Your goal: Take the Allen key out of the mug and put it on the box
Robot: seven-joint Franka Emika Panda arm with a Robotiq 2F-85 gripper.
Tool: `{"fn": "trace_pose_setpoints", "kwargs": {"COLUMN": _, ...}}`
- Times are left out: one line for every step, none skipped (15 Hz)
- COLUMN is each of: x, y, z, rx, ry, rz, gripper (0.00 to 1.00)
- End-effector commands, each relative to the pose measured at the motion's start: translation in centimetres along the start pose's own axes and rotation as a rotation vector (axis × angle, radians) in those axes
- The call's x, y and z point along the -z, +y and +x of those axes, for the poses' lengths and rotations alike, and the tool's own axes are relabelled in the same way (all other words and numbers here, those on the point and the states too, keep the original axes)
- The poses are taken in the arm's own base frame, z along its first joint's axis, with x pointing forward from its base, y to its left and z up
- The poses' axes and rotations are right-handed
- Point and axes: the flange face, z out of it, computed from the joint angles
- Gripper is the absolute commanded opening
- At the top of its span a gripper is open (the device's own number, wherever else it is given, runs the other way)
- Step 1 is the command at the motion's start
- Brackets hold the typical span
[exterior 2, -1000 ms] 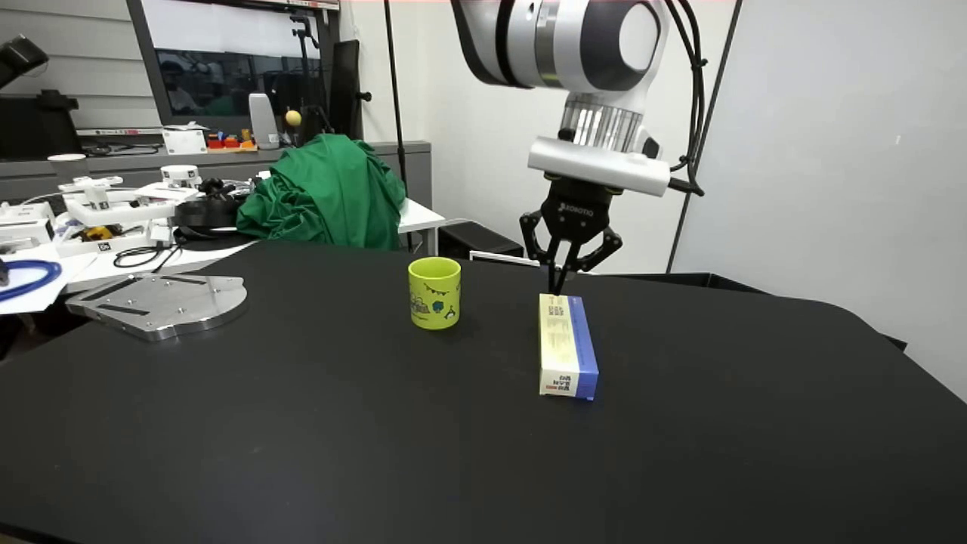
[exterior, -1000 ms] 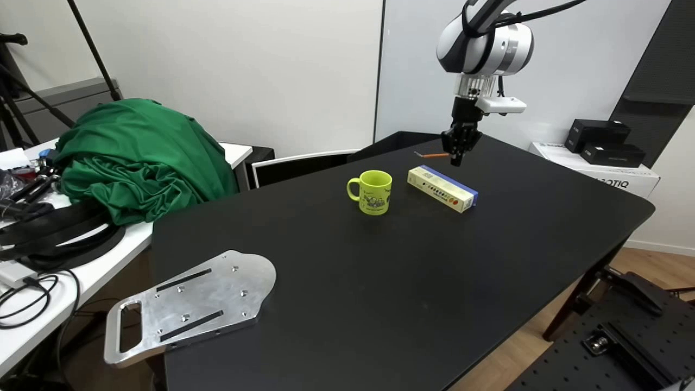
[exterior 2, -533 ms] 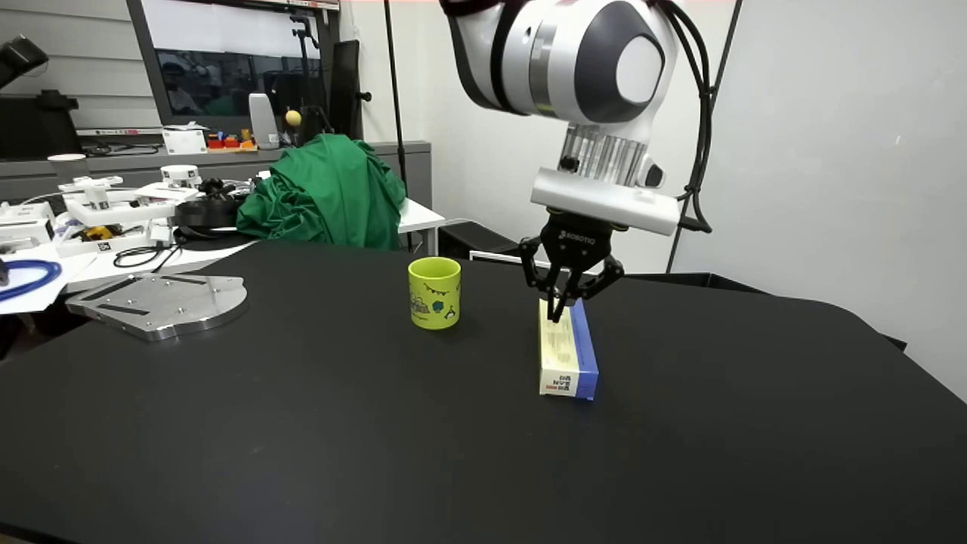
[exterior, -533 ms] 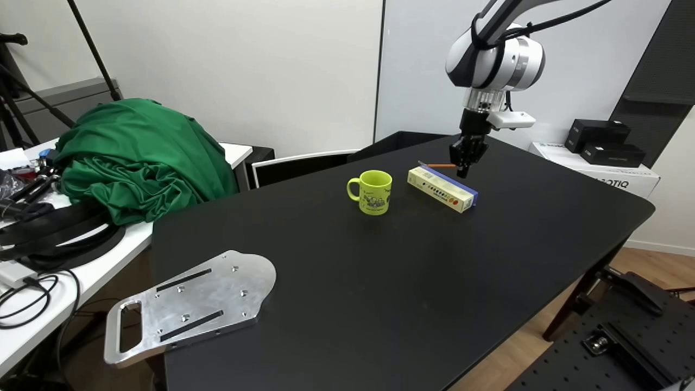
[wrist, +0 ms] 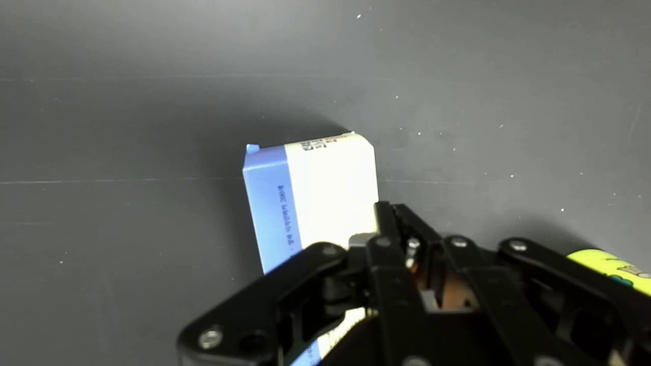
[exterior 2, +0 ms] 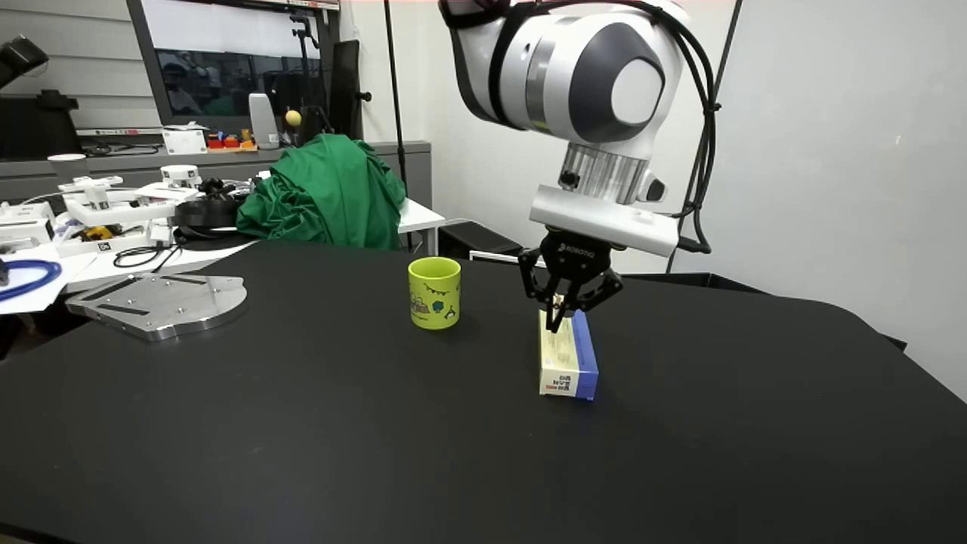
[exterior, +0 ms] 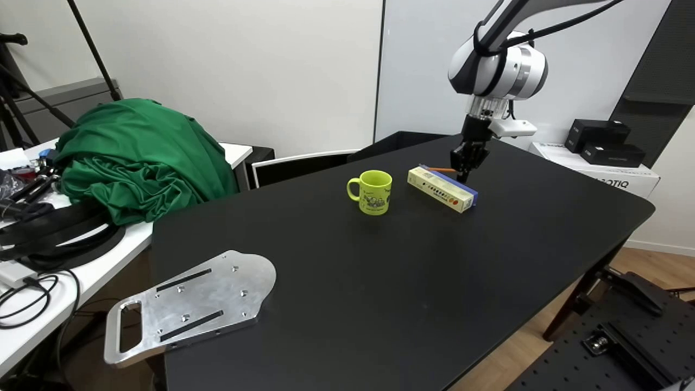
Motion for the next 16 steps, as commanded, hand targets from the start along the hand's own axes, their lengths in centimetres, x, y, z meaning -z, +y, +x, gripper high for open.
{"fn": "trace_pose_setpoints", "kwargs": {"x": -0.4, "y": 0.1, "z": 0.3, "rx": -0.009, "ry": 0.035, "rz": 0.006, "gripper": 0.02}}
{"fn": "trace_pose_setpoints", "kwargs": {"x": -0.6, "y": 0.2, "z": 0.3, "rx": -0.011, "ry": 0.036, "rz": 0.006, "gripper": 0.02}}
{"fn": "trace_pose_setpoints", "kwargs": {"x": -0.8, "y": 0.2, "z": 0.3, "rx": -0.014, "ry": 0.036, "rz": 0.007, "gripper": 0.02}}
{"fn": "trace_pose_setpoints", "kwargs": {"x": -1.0, "y": 0.2, "z": 0.3, "rx": -0.018, "ry": 0.035, "rz": 0.011, "gripper": 0.02}}
{"fn": "trace_pose_setpoints", "kwargs": {"x": -1.1, "y": 0.2, "z": 0.3, "rx": -0.018, "ry": 0.035, "rz": 0.011, "gripper": 0.02}}
{"fn": "trace_pose_setpoints", "kwargs": {"x": -1.2, "y": 0.3, "z": 0.3, "rx": -0.020, "ry": 0.034, "rz": 0.009, "gripper": 0.02}}
{"fn": "trace_pose_setpoints", "kwargs": {"x": -1.3, "y": 0.3, "z": 0.3, "rx": -0.020, "ry": 0.038, "rz": 0.005, "gripper": 0.32}}
{"fn": "trace_pose_setpoints", "kwargs": {"x": -1.3, "y": 0.3, "z": 0.4, "rx": -0.023, "ry": 0.035, "rz": 0.006, "gripper": 0.32}}
{"fn": "trace_pose_setpoints", "kwargs": {"x": -1.3, "y": 0.4, "z": 0.4, "rx": -0.024, "ry": 0.037, "rz": 0.006, "gripper": 0.39}}
{"fn": "trace_pose_setpoints", "kwargs": {"x": -1.2, "y": 0.3, "z": 0.4, "rx": -0.026, "ry": 0.038, "rz": 0.008, "gripper": 0.45}}
{"fn": "trace_pose_setpoints", "kwargs": {"x": -1.2, "y": 0.3, "z": 0.5, "rx": -0.027, "ry": 0.040, "rz": 0.008, "gripper": 0.53}}
{"fn": "trace_pose_setpoints", "kwargs": {"x": -1.2, "y": 0.3, "z": 0.5, "rx": -0.028, "ry": 0.040, "rz": 0.008, "gripper": 0.59}}
{"fn": "trace_pose_setpoints", "kwargs": {"x": -1.1, "y": 0.2, "z": 0.5, "rx": -0.027, "ry": 0.042, "rz": 0.008, "gripper": 0.65}}
{"fn": "trace_pose_setpoints", "kwargs": {"x": -0.9, "y": 0.1, "z": 0.5, "rx": -0.030, "ry": 0.038, "rz": 0.011, "gripper": 0.73}}
{"fn": "trace_pose_setpoints", "kwargs": {"x": -0.5, "y": 0.0, "z": 0.5, "rx": -0.028, "ry": 0.028, "rz": 0.017, "gripper": 0.79}}
{"fn": "trace_pose_setpoints", "kwargs": {"x": -0.1, "y": -0.1, "z": 0.4, "rx": -0.018, "ry": 0.016, "rz": 0.026, "gripper": 0.85}}
